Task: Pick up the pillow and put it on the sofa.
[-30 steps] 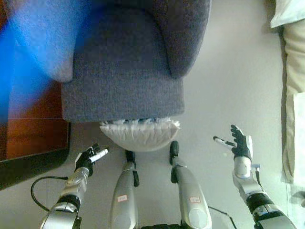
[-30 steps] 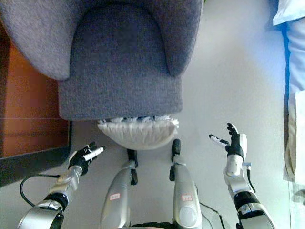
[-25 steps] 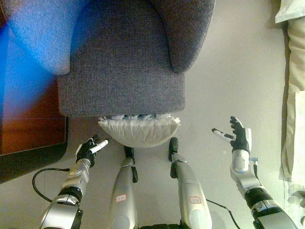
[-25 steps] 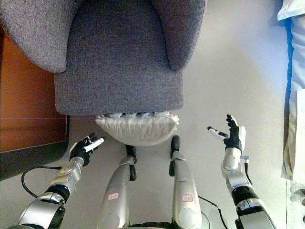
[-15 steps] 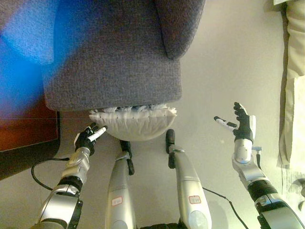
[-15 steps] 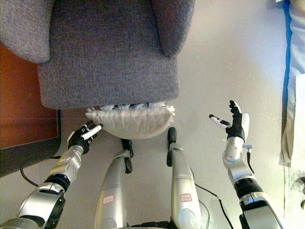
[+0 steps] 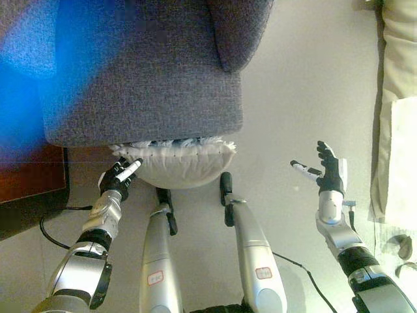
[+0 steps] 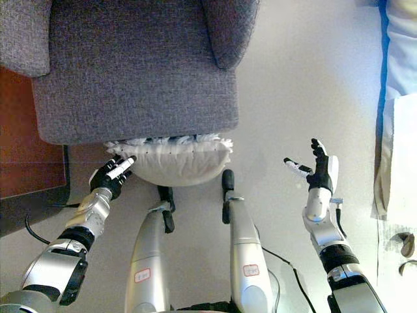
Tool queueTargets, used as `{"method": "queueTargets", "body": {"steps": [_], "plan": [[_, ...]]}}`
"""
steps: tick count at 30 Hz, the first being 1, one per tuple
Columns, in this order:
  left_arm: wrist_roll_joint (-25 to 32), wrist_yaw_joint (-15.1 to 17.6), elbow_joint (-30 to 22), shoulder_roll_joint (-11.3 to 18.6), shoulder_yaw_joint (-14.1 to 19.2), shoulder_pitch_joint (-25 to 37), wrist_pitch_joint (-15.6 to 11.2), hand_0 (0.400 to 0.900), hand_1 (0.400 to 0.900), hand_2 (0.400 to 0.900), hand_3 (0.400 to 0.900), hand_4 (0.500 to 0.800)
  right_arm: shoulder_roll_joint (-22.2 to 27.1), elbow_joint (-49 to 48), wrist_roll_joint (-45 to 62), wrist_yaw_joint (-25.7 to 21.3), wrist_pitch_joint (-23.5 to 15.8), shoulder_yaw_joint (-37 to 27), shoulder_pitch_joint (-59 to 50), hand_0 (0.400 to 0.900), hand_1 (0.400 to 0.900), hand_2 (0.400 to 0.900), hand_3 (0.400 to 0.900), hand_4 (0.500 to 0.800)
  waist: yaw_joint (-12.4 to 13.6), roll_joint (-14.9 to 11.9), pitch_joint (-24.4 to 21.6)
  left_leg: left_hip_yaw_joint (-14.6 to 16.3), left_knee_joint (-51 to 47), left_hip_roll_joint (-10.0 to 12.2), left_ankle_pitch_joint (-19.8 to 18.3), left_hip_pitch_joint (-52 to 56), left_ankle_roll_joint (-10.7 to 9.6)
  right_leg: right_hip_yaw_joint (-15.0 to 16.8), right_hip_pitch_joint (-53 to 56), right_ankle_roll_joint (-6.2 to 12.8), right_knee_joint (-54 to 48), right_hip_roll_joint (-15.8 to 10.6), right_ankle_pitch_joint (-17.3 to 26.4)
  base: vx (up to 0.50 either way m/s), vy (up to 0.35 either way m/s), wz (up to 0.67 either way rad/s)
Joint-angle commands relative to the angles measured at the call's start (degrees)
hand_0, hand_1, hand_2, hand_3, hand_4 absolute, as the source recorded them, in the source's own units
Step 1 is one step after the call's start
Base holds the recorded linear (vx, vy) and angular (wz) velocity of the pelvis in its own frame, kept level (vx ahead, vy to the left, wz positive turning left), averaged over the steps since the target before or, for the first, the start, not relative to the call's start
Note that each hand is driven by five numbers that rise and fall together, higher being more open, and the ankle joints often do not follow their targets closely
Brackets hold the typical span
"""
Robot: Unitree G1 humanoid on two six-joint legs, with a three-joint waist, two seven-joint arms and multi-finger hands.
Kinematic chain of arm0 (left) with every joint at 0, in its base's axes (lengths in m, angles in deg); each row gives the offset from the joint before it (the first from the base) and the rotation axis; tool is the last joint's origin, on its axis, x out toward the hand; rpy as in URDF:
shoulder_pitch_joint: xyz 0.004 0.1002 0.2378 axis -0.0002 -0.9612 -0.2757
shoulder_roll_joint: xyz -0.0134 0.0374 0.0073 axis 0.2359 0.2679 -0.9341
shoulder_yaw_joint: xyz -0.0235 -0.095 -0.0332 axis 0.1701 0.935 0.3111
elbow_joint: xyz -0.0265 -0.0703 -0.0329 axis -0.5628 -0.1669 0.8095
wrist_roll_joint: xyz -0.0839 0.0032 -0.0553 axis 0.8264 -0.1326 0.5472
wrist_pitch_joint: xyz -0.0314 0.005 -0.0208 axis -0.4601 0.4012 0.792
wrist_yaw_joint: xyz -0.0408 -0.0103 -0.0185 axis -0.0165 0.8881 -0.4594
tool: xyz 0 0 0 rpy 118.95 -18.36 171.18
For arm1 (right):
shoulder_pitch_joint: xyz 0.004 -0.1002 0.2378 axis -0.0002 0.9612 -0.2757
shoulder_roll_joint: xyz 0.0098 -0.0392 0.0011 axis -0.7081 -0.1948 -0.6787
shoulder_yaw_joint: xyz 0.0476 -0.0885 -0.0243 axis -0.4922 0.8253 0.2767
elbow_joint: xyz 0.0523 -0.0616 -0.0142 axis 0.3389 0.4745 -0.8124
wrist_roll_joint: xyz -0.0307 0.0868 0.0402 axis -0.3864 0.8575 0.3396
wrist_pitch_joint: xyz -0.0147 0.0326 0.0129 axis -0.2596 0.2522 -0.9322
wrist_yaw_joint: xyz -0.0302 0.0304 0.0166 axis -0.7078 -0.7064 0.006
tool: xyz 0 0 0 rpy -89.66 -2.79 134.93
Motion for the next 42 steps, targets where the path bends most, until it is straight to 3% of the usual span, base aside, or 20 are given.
{"method": "queueTargets", "body": {"steps": [1,9,14,19,20,21,23,31,42], "plan": [[3.0,-0.8,-2.1,3.8,0.0,2.2,-1.8,0.900,0.900,0.900,0.900,0.800,2.6,-4.7,0.3,-3.3,-2.6,-0.4,1.2,0.900,0.900,0.900,0.900,0.800,0.5,-2.7,-0.1,1.4,1.6,-2.4,-3.3,-1.4,2.2,-2.4,0.3,-0.42,0.1,2.9,-2.4,0.00,-0.040,-0.01],[1.9,4.0,1.2,4.2,1.0,3.2,-0.4,0.900,0.900,0.900,0.900,0.800,1.9,-4.3,0.4,-3.7,-2.9,0.1,1.0,0.900,0.900,0.900,0.900,0.800,0.6,-3.3,-0.1,1.0,1.7,-2.6,-3.6,-1.3,2.0,-2.6,0.8,-0.31,-0.3,3.2,-2.6,0.00,-0.027,0.01],[2.7,4.8,3.6,4.7,1.7,3.7,0.2,0.900,0.900,0.900,0.900,0.800,2.2,-3.9,0.6,-3.7,-2.9,0.5,0.5,0.900,0.900,0.900,0.900,0.800,0.6,-3.6,-0.1,0.9,2.2,-2.6,-3.6,-1.7,2.0,-2.7,0.6,-0.44,-0.1,3.3,-2.7,0.00,0.000,0.00],[3.4,3.4,3.9,5.1,1.3,5.3,0.2,0.900,0.900,0.900,0.900,0.800,2.4,-3.6,1.0,-3.5,-2.8,0.7,-0.2,0.900,0.900,0.900,0.900,0.800,0.4,-3.7,-0.1,1.0,2.1,-2.5,-3.7,-1.8,2.0,-2.6,0.6,-0.40,-0.1,3.5,-2.9,0.00,0.000,0.00],[3.2,3.8,3.3,4.9,1.0,5.5,0.1,0.759,0.759,0.759,0.759,0.715,2.4,-3.9,1.1,-3.6,-2.7,0.7,-0.1,0.900,0.900,0.900,0.900,0.800,0.4,-3.7,-0.1,1.0,1.9,-2.6,-3.7,-1.7,1.9,-2.5,0.6,-0.35,-0.2,3.5,-2.9,0.00,0.000,0.00],[3.0,3.4,2.9,4.9,0.7,5.7,-0.1,0.425,0.425,0.425,0.425,0.515,2.4,-4.0,0.9,-3.7,-2.6,0.8,-0.1,0.900,0.900,0.900,0.900,0.800,0.3,-3.8,-0.1,1.0,1.8,-2.6,-3.7,-1.7,1.9,-2.5,0.6,-0.30,-0.3,3.6,-2.8,0.00,0.000,0.00],[1.6,3.9,2.2,4.7,0.0,6.2,-0.5,0.400,0.400,0.400,0.400,0.500,2.4,-4.0,1.1,-3.8,-2.7,0.9,-0.4,0.900,0.900,0.900,0.900,0.800,0.3,-3.8,-0.1,1.0,1.5,-2.6,-3.7,-1.6,2.0,-2.5,0.7,-0.25,-0.6,3.7,-2.8,0.00,0.000,0.00],[-0.9,5.4,0.6,4.7,-1.6,7.2,-0.3,0.400,0.400,0.400,0.400,0.500,2.2,-5.1,0.9,-3.7,-2.2,0.9,-0.1,0.900,0.900,0.900,0.900,0.800,0.1,-4.1,-0.1,1.4,0.4,-2.9,-3.5,-0.5,2.1,-2.5,1.6,-0.07,-1.6,4.0,-2.5,0.00,0.000,0.00],[-0.4,4.9,1.4,4.9,-1.7,7.8,-0.2,0.400,0.400,0.400,0.400,0.500,2.4,-5.1,0.7,-3.8,-2.2,1.1,-0.3,0.900,0.900,0.900,0.900,0.800,-0.1,-4.0,-0.1,1.8,-0.2,-2.9,-3.5,0.6,1.9,-2.4,2.5,-0.08,-2.1,4.1,-2.8,0.00,0.000,0.00]]}}
